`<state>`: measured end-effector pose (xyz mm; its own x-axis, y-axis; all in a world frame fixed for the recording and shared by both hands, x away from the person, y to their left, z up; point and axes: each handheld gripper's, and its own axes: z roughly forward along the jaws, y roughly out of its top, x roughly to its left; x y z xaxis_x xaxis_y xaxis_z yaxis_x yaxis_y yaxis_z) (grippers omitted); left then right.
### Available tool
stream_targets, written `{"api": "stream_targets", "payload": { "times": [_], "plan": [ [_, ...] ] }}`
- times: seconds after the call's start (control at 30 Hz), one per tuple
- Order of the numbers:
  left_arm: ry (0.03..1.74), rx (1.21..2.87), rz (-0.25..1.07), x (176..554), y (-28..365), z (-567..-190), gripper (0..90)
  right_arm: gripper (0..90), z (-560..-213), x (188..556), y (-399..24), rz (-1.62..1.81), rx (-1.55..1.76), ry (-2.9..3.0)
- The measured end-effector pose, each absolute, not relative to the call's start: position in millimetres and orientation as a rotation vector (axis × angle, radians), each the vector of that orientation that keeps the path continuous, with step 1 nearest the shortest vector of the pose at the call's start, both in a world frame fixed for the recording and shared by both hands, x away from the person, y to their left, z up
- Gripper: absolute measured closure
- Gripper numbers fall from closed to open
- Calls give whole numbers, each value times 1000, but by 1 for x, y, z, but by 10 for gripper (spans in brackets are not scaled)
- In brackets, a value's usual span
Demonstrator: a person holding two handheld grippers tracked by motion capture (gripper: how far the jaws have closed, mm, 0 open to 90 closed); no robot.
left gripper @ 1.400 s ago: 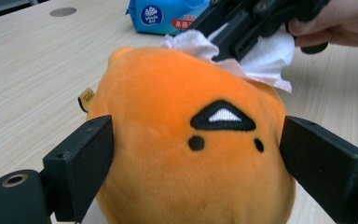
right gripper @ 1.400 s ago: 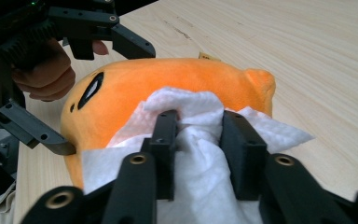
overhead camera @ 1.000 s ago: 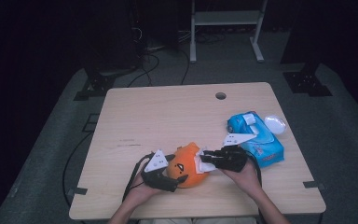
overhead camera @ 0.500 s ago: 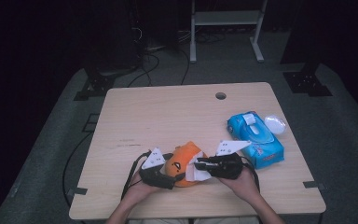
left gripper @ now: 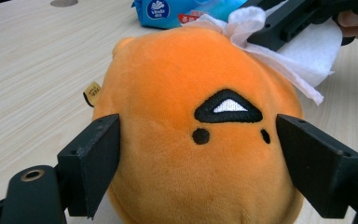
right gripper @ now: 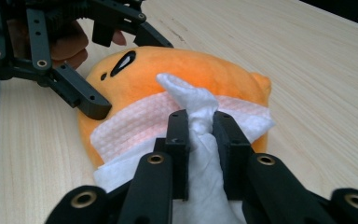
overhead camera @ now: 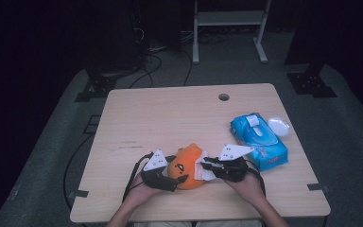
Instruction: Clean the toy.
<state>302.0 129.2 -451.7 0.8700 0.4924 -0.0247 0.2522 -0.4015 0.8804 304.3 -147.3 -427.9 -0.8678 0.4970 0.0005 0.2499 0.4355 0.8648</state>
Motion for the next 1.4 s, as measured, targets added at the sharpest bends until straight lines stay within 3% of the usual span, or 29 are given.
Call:
{"api": "stream_targets", "payload": {
  "times": [0.13,0.2,0.33,0.5,0.63,0.8,0.93,1.03,1.23,1.4],
  "plan": [
    [529,2018,297,300,127,-451,167,727,-430,302,-145,1382,631,2445],
    [521,2026,294,300,126,-451,166,668,-429,301,-143,1379,619,2461],
    [502,2040,289,299,125,-450,165,655,-429,300,-139,1355,597,2473],
    [496,2045,303,299,123,-450,163,743,-432,298,-136,1300,591,2445],
    [515,2021,308,302,126,-448,213,781,-427,305,-145,1291,634,2443],
    [540,2017,332,305,127,-448,286,788,-429,309,-154,1322,706,2437],
    [628,1971,287,313,135,-450,336,788,-420,292,-135,1383,573,2467],
    [654,1952,256,318,138,-451,342,789,-418,287,-125,1281,524,2443],
    [660,1952,261,317,137,-452,337,790,-429,312,-163,1303,793,2390],
    [645,1952,254,319,137,-453,335,789,-423,297,-138,1294,613,2408]
  ]
}}
